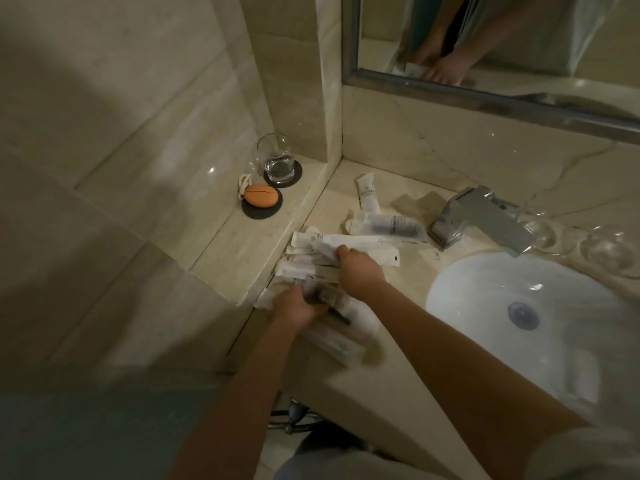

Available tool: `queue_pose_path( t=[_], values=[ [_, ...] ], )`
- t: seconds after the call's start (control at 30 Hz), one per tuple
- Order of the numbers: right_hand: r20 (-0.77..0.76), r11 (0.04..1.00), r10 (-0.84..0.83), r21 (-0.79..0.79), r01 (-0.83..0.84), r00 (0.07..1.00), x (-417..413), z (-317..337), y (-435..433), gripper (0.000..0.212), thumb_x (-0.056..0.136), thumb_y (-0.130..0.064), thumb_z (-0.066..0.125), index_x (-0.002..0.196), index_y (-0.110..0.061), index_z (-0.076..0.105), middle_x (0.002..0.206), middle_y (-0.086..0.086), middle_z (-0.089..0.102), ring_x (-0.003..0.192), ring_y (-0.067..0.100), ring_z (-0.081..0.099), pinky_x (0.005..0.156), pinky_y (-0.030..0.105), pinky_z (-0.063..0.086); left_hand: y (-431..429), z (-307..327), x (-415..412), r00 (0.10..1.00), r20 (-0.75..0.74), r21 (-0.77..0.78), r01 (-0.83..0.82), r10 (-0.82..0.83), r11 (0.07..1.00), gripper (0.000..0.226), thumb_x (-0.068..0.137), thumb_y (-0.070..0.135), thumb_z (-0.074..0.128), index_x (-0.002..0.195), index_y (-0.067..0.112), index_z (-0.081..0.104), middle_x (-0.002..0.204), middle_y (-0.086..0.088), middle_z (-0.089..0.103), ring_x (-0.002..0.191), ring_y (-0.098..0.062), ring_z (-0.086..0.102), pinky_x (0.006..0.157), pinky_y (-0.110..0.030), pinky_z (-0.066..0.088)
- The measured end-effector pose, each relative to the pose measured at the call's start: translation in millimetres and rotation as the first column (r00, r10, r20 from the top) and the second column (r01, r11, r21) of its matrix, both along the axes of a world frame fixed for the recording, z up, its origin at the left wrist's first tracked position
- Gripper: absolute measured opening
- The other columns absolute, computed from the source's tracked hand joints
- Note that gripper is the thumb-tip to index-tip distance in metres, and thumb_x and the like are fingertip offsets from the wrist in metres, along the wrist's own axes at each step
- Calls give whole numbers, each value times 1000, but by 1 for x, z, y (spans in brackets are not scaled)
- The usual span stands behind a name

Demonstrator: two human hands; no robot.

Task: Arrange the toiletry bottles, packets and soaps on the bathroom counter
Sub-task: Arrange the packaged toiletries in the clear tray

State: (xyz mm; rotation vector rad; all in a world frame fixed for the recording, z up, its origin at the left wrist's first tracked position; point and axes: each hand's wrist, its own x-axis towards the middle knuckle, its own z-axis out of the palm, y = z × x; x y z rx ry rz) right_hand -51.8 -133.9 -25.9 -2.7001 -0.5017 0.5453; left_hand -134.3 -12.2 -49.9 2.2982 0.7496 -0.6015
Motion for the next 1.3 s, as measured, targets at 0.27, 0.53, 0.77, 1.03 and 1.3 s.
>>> queue_pose_path(
  t=[0.27,0.53,0.77,1.03,1.3],
  values=[
    [-121,892,-241,364,269,963,-1,26,-41,24,90,-17,56,111,-7,48,104,14,64,90,33,61,73,40,50,-16,40,0,965,212,-355,-69,152,932,7,94,23,50,95,23,57,89,3,59,78,-8,55,64,-21,44],
    [-210,674,-424,577,462,881,-43,61,-127,31,84,-14,65,115,-12,62,98,2,63,81,18,60,71,24,46,-62,84,3,891,385,-486,-25,240,874,8,94,16,51,98,21,57,98,2,61,85,-8,59,66,-16,51],
    [-233,559,-608,553,618,759,-76,73,-234,28,85,-17,66,111,-10,59,102,4,66,84,20,61,70,26,51,-162,94,13,879,471,-418,145,77,897,8,90,18,55,85,13,51,84,-8,55,80,-21,55,76,-39,49],
    [-277,318,-748,648,692,603,-104,69,-377,21,85,-8,62,105,-7,59,99,13,67,83,19,60,76,31,51,-303,108,36,830,534,-357,395,-162,847,20,89,17,56,71,17,46,73,-3,50,73,-20,49,72,-38,47],
    [-64,302,-920,515,802,388,-99,71,-505,16,84,-11,52,91,-13,66,73,10,61,72,29,57,63,31,41,-426,113,65,780,553,-341,532,-293,775,18,87,16,55,88,-2,53,79,-11,49,74,-18,47,73,-42,47]
  ],
)
